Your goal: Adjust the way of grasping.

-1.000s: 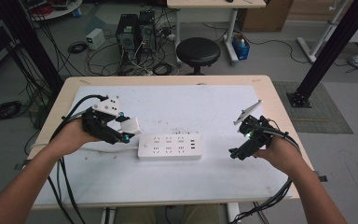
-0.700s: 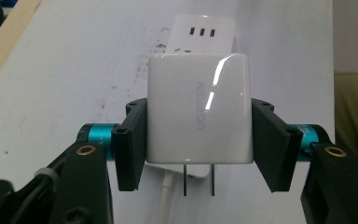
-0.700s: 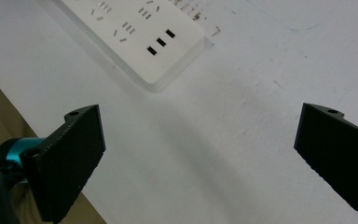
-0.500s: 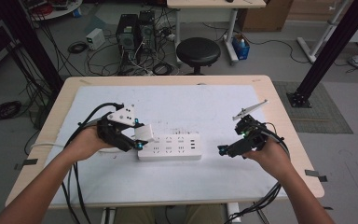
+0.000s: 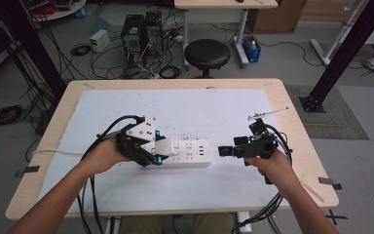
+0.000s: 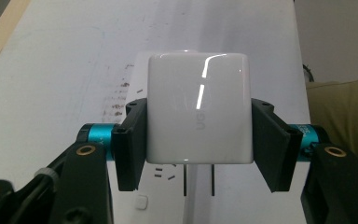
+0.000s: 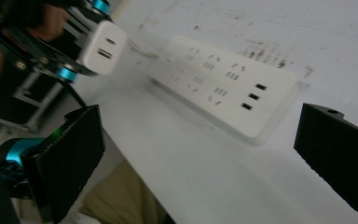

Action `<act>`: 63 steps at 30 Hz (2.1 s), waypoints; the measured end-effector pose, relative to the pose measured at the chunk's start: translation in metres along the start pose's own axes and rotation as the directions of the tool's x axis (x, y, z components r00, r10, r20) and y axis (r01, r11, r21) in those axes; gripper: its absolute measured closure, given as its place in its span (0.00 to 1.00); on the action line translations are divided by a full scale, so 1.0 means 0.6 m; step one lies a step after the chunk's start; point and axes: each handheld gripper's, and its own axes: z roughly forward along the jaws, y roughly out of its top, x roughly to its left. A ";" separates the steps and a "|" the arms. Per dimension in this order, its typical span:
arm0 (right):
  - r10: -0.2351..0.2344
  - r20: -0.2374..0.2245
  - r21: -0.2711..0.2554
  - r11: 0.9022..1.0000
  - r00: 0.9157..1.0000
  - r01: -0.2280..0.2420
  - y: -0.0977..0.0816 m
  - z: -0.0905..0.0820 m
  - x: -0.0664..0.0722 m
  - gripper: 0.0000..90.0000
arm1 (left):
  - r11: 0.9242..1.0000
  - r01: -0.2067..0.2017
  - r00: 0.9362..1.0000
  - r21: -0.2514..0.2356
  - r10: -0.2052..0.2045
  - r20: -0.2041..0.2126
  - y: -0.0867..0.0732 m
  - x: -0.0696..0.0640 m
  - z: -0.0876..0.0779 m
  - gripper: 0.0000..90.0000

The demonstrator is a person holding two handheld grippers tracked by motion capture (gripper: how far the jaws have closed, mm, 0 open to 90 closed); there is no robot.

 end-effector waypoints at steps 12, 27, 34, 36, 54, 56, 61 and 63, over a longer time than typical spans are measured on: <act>0.165 -0.143 -0.006 0.986 0.976 -0.167 -0.001 0.020 -0.001 0.01 | 1.000 -0.021 1.000 -0.023 0.022 0.015 0.020 -0.006 0.023 0.47; 0.246 -0.229 0.094 0.969 0.942 -0.230 0.021 0.088 0.011 0.05 | 0.996 -0.049 0.998 -0.071 0.052 0.046 0.053 -0.015 0.054 0.47; 0.296 -0.278 0.139 0.954 0.914 -0.267 0.024 0.115 0.013 0.16 | 0.996 -0.060 0.997 -0.071 0.063 0.043 0.058 -0.016 0.063 0.47; 0.324 -0.289 0.155 0.944 0.901 -0.290 0.024 0.121 0.010 0.19 | 0.995 -0.065 0.997 -0.073 0.068 0.044 0.059 -0.016 0.064 0.47; 0.405 -0.386 0.186 0.914 0.829 -0.360 0.016 0.144 -0.002 0.62 | 0.994 -0.101 0.995 -0.052 0.102 0.013 0.061 -0.021 0.071 0.47; 0.424 -0.387 0.195 0.905 0.819 -0.377 0.014 0.146 -0.003 0.67 | 0.993 -0.104 0.995 -0.054 0.104 0.004 0.062 -0.022 0.071 0.47; 0.391 -0.345 0.160 0.920 0.853 -0.357 0.013 0.143 -0.005 0.69 | 0.998 -0.038 0.999 -0.042 0.037 -0.013 0.061 -0.016 0.071 0.28; 0.359 -0.319 0.153 0.933 0.877 -0.326 0.011 0.140 -0.008 0.69 | 0.999 -0.019 1.000 -0.042 0.019 0.000 0.055 -0.012 0.064 0.24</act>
